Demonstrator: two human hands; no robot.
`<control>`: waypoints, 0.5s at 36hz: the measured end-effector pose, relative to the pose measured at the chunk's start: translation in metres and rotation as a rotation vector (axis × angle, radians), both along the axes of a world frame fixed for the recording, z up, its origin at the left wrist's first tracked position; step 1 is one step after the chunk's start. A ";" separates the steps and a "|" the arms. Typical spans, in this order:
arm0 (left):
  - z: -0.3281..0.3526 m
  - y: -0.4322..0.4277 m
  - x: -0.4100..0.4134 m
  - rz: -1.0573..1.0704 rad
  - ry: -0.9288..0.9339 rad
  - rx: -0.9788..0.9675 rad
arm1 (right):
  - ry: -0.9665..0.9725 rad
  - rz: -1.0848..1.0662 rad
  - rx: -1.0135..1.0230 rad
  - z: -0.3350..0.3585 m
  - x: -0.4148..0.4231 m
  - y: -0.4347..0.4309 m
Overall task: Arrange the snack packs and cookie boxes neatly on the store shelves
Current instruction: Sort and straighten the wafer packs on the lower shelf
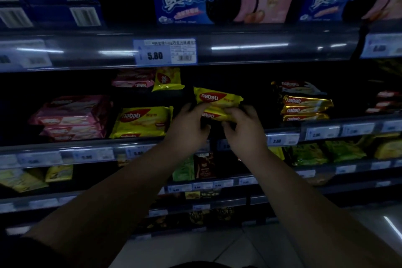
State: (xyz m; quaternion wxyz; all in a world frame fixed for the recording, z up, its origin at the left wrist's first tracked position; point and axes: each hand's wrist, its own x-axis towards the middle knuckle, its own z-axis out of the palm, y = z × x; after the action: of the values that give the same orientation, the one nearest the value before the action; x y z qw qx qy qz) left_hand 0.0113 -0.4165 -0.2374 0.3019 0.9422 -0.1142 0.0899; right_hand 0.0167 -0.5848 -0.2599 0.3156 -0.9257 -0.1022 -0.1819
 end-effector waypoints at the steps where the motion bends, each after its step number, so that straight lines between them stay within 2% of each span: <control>1: 0.000 0.010 -0.008 0.024 -0.034 -0.008 | -0.035 0.027 0.021 0.002 -0.004 0.007; 4: -0.002 0.048 -0.030 0.088 -0.185 -0.041 | -0.115 0.117 0.043 0.006 -0.015 0.040; 7: -0.009 0.090 -0.045 0.185 -0.265 -0.054 | -0.081 0.217 0.076 0.007 -0.021 0.080; 12: -0.019 0.136 -0.063 0.270 -0.116 0.142 | 0.115 0.265 -0.024 0.003 -0.026 0.127; 14: -0.022 0.142 -0.068 0.247 -0.065 0.143 | 0.139 0.238 -0.032 0.002 -0.027 0.134; 18: -0.021 0.145 -0.070 0.201 -0.098 0.097 | 0.145 0.227 -0.043 0.001 -0.031 0.139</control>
State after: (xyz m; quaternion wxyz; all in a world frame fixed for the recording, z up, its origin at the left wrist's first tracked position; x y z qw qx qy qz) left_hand -0.0588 -0.2714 -0.2587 0.2396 0.9568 -0.0381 0.1600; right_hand -0.0141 -0.4458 -0.2588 0.3210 -0.9254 -0.1869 -0.0753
